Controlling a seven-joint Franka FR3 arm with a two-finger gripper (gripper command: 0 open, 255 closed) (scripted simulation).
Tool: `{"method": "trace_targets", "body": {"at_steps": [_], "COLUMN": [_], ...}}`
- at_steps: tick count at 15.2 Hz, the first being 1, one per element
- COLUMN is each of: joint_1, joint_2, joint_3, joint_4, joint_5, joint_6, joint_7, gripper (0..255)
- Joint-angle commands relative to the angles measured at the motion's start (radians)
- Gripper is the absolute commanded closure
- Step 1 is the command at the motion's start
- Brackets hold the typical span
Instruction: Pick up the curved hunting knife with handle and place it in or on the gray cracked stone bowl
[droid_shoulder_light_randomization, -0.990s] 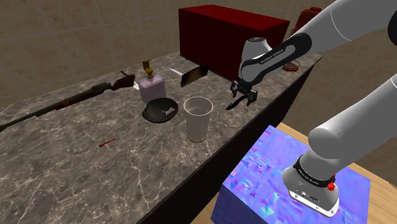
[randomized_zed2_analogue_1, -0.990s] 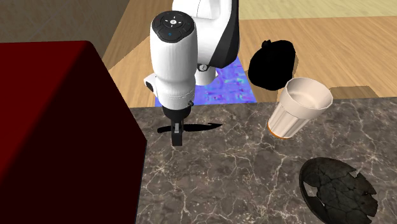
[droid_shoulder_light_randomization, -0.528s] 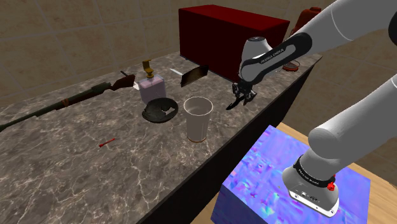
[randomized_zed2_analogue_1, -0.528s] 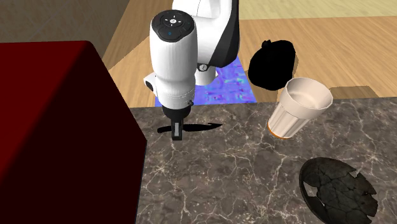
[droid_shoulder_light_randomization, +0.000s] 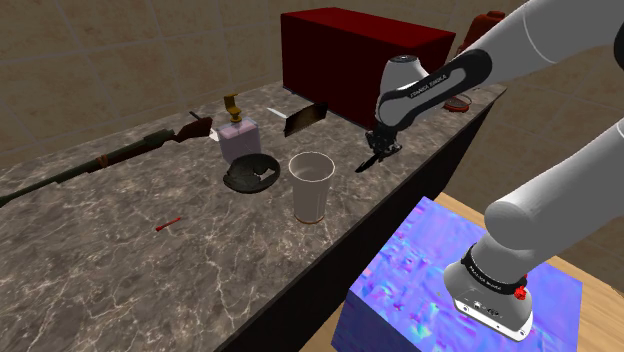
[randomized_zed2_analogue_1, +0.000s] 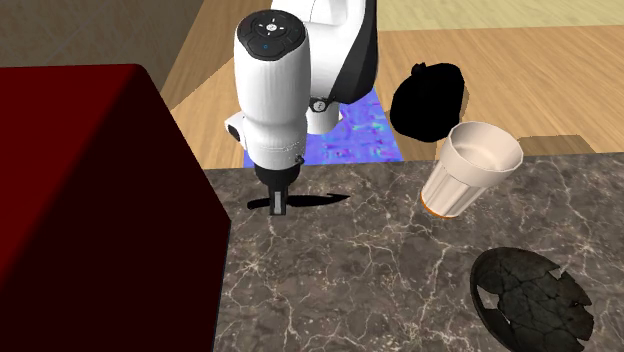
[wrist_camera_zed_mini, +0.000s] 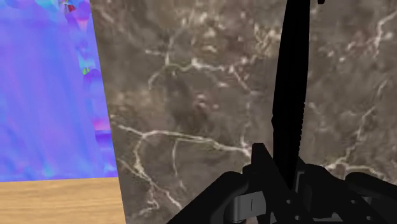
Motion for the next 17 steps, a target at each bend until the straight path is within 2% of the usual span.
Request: {"method": "trace_targets", "body": {"at_steps": [1, 17], "joint_1": [0.002, 0.016], "joint_2": [-0.02, -0.158], "joint_3": [-0.002, -0.023], "joint_4": [0.005, 0.111], "joint_5": [0.009, 0.052], "joint_6": [-0.023, -0.264], "joint_7": [-0.009, -0.055], "gripper": [255, 255]}}
